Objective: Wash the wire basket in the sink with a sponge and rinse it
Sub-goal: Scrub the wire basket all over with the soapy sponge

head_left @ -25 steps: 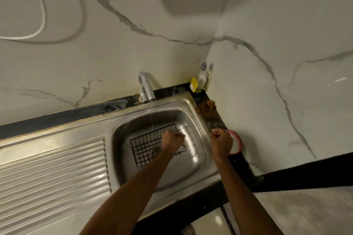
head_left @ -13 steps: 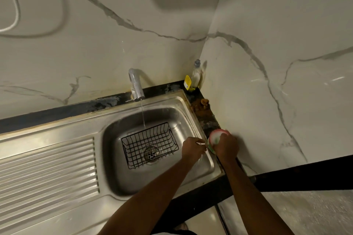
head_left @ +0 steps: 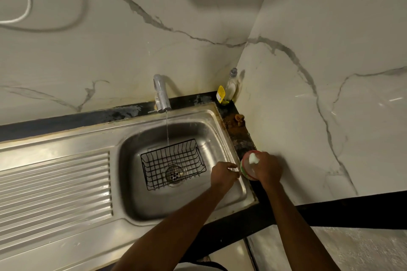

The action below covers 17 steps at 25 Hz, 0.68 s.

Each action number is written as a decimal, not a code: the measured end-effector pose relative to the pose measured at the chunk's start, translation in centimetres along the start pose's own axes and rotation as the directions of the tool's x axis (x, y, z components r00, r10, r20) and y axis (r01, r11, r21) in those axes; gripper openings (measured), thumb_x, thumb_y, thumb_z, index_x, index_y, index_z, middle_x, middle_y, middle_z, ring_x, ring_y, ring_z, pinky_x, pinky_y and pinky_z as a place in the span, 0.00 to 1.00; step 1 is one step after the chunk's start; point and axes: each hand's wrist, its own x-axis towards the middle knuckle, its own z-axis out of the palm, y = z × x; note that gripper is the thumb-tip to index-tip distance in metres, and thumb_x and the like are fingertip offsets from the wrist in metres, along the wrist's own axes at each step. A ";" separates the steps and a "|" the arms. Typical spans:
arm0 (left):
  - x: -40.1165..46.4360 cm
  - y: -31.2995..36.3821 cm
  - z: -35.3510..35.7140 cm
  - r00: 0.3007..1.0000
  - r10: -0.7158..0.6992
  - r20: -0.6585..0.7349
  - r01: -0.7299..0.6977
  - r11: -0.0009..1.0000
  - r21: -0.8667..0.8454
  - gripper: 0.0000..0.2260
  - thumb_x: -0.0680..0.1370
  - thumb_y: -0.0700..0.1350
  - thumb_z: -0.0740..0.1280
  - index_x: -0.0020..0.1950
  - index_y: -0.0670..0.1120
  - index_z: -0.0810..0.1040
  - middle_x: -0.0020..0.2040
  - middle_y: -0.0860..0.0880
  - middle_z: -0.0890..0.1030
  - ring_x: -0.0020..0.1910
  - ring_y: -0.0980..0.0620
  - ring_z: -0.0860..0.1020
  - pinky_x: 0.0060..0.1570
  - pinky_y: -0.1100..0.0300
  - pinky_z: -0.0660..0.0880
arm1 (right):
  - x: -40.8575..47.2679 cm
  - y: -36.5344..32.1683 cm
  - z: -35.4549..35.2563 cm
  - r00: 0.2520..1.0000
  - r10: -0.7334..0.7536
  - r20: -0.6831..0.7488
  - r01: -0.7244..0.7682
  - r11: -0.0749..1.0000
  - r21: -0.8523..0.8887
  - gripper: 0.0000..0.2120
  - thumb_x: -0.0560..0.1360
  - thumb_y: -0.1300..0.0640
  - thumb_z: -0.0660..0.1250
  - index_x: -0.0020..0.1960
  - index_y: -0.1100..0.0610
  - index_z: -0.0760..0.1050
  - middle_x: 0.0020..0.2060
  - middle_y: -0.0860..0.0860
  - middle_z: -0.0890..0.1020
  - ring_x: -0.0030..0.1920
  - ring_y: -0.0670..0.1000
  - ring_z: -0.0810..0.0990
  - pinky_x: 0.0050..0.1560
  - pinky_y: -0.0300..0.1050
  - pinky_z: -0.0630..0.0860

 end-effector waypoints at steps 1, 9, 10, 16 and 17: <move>-0.2 0.0 -0.1 1.000 -0.005 0.003 0.006 1.000 -0.022 0.13 0.71 0.42 0.80 0.55 0.46 0.87 0.40 0.46 0.88 0.38 0.52 0.87 0.45 0.54 0.85 | 0.2 0.1 -0.2 1.000 -0.001 0.009 0.001 1.000 0.020 0.18 0.75 0.49 0.71 0.62 0.56 0.80 0.54 0.54 0.84 0.54 0.56 0.82 0.53 0.48 0.79; -0.8 -1.2 -1.3 0.999 -0.054 0.000 0.054 0.990 -0.133 0.11 0.75 0.37 0.76 0.57 0.41 0.85 0.41 0.44 0.88 0.34 0.51 0.86 0.35 0.60 0.80 | 1.3 0.5 -2.3 0.999 0.053 -0.003 -0.052 0.983 0.174 0.10 0.75 0.62 0.70 0.55 0.64 0.84 0.50 0.60 0.86 0.51 0.61 0.84 0.49 0.45 0.78; -0.7 -1.3 -1.5 0.999 -0.053 -0.003 0.052 0.988 -0.142 0.11 0.75 0.37 0.76 0.57 0.41 0.85 0.41 0.43 0.88 0.35 0.50 0.86 0.34 0.60 0.80 | 1.4 0.5 -2.4 0.998 0.064 0.002 -0.063 0.980 0.187 0.11 0.75 0.62 0.70 0.54 0.65 0.84 0.49 0.61 0.86 0.51 0.61 0.84 0.48 0.44 0.78; -0.7 -1.5 -2.8 0.999 -0.040 -0.018 0.037 0.984 -0.173 0.12 0.76 0.35 0.75 0.60 0.39 0.83 0.43 0.43 0.88 0.33 0.53 0.84 0.32 0.62 0.79 | 1.3 0.3 -3.2 0.982 0.076 0.174 -0.123 0.952 0.279 0.18 0.67 0.62 0.77 0.56 0.65 0.83 0.49 0.61 0.85 0.50 0.61 0.84 0.44 0.42 0.75; -0.8 -1.7 -2.9 0.999 -0.044 -0.017 0.040 0.983 -0.180 0.13 0.76 0.35 0.74 0.60 0.39 0.83 0.42 0.43 0.88 0.33 0.53 0.84 0.32 0.62 0.79 | 1.1 0.2 -3.3 0.986 0.039 0.161 -0.080 0.964 0.253 0.19 0.66 0.63 0.78 0.56 0.65 0.83 0.50 0.61 0.86 0.50 0.60 0.84 0.44 0.41 0.74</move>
